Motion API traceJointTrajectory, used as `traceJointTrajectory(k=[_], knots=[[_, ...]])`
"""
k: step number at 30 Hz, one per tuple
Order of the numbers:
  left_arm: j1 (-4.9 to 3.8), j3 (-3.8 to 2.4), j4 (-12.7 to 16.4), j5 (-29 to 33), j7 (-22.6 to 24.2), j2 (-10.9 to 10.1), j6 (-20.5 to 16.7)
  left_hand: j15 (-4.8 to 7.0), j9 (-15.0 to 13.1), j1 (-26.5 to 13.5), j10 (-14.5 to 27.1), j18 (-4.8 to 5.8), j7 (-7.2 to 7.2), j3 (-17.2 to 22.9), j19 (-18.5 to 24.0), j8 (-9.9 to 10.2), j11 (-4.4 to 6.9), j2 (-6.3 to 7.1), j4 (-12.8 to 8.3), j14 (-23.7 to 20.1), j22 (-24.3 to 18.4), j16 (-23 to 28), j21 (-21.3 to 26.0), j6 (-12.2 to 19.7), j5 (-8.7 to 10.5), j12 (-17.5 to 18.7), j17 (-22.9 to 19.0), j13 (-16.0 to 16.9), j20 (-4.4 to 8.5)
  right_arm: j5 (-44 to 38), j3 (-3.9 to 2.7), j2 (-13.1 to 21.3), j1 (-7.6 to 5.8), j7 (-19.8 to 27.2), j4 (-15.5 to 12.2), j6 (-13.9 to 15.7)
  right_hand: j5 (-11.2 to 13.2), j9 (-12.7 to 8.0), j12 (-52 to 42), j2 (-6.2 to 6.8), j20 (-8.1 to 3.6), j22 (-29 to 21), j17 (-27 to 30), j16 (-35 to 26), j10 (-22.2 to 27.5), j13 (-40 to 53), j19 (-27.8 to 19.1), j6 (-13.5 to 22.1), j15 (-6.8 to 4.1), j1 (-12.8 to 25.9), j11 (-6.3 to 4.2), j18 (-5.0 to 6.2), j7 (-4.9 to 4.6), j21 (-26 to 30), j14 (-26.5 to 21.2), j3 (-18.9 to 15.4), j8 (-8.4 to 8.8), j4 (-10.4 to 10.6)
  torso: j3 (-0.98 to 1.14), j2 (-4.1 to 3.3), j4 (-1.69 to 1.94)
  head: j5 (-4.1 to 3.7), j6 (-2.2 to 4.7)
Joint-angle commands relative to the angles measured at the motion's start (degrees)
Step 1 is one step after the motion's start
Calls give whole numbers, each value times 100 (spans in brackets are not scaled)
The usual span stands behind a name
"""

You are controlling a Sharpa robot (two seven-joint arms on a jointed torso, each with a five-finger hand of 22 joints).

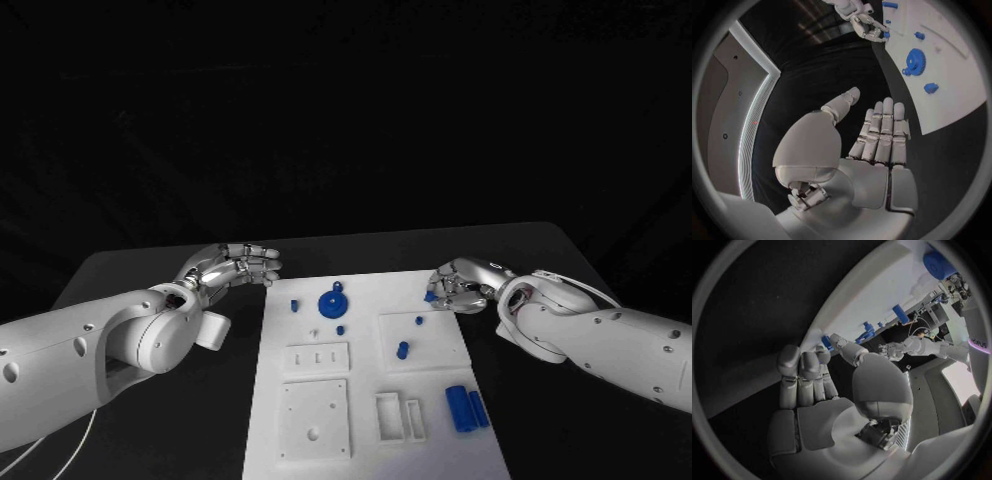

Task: Assemble the parts on the task board

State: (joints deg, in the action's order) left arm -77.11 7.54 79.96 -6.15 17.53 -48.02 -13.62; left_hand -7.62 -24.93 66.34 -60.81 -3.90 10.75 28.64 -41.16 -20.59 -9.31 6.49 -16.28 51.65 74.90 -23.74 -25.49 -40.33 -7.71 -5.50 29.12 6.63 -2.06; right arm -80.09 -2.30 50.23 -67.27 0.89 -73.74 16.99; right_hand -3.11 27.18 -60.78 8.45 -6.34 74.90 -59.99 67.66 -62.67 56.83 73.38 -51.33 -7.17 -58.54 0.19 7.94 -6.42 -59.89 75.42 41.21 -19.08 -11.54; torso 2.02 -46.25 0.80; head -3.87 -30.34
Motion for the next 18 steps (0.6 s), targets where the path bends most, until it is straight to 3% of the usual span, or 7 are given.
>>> traceJointTrajectory(k=[1,8,18], knots=[[-1,-2,3,-10,48,8,99,-18,5,-53,-25,-49,147,28,22,32,-10,9,4,-3,109,22,-35,38,-3,33,8,9,2,-131,7,-16,27,-49,10,-17,19,11,-32,12,37,85,-9,-33,124,7,14,-981,-64,1,-189,706,181,-41,-19,41,-37,11,7,1,-4,7,-3],[-1,-1,6,-10,39,9,108,-18,5,-55,-24,-49,147,28,22,33,-10,8,3,-3,109,23,-35,40,-4,35,9,9,2,-274,7,-15,32,-117,0,93,30,54,-58,-65,38,86,-21,-35,75,18,10,-1063,-94,-32,-224,706,219,-51,-19,187,-98,70,2,4,-6,8,-6],[-1,-1,7,-11,27,10,121,-17,5,-56,-26,-50,148,30,21,33,-11,3,4,1,109,22,-36,40,-5,35,11,10,3,-392,7,-25,36,-181,-18,155,30,125,-152,-61,70,92,-28,-36,-57,61,5,-1160,-125,-30,-266,706,264,-79,-9,293,-181,99,0,4,-3,2,-8]])
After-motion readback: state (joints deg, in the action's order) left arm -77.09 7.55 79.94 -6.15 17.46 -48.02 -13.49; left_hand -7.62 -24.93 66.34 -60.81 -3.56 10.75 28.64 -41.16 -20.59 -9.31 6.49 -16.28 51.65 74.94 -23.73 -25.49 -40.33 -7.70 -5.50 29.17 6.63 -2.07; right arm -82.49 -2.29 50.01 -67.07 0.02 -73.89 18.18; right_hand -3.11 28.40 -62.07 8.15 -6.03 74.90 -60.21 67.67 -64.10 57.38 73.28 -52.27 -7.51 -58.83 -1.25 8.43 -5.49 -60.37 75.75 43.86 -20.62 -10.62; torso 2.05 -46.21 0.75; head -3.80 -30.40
